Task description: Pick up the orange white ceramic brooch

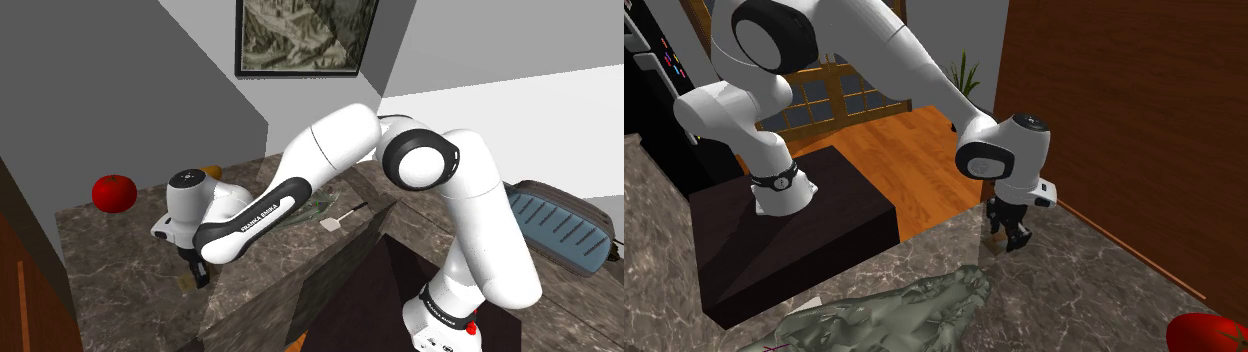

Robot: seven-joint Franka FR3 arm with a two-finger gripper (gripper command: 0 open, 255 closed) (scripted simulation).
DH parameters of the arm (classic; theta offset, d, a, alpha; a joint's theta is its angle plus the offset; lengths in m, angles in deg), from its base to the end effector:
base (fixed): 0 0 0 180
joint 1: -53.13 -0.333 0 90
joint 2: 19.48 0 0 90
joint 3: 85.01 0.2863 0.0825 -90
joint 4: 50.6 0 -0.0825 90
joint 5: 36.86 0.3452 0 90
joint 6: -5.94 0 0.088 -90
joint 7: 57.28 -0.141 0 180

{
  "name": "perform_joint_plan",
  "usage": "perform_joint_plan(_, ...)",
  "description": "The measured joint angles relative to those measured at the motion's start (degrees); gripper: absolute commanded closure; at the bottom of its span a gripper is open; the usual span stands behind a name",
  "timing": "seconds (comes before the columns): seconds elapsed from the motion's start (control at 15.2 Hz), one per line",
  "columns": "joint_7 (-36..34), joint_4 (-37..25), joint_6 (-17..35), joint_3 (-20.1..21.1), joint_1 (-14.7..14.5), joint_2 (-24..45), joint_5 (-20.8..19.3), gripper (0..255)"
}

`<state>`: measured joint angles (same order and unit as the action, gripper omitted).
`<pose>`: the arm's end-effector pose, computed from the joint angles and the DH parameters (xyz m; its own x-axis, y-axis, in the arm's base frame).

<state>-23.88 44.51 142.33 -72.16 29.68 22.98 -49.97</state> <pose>0.5229 0.3625 0.1561 0.2431 0.9700 -0.0006 0.9700 -0.2431 0.0082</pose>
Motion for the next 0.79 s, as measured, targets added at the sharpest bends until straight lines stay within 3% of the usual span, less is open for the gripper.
perform_joint_plan(0.79, 0.8, 0.6, -3.8, 0.9, 0.9, -4.6, 1.1, 255)
